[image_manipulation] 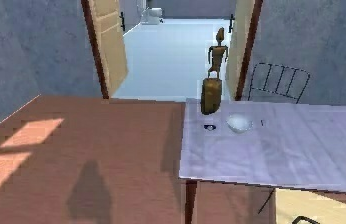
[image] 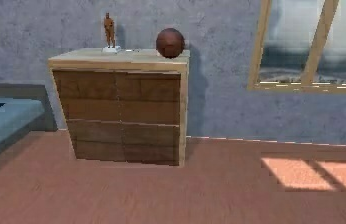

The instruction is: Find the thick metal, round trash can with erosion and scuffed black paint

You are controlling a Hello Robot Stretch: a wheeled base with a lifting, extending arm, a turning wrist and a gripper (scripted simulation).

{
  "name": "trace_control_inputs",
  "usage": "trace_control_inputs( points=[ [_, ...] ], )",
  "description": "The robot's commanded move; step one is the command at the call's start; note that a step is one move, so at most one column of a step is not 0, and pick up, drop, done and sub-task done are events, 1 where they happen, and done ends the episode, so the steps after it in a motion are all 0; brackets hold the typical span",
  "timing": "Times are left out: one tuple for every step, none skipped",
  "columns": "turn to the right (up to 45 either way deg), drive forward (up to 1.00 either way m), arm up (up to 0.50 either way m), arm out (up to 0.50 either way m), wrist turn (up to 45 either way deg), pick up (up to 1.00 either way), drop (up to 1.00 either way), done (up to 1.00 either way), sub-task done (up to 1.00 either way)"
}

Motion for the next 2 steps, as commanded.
trace_control_inputs(
  points=[
    [42.0, 0.00, 0.00, 0.00, 0.0, 0.00, 0.00, 0.00, 0.00],
    [0.0, 0.75, 0.00, 0.00, 0.0, 0.00, 0.00, 0.00, 0.00]
  ],
)
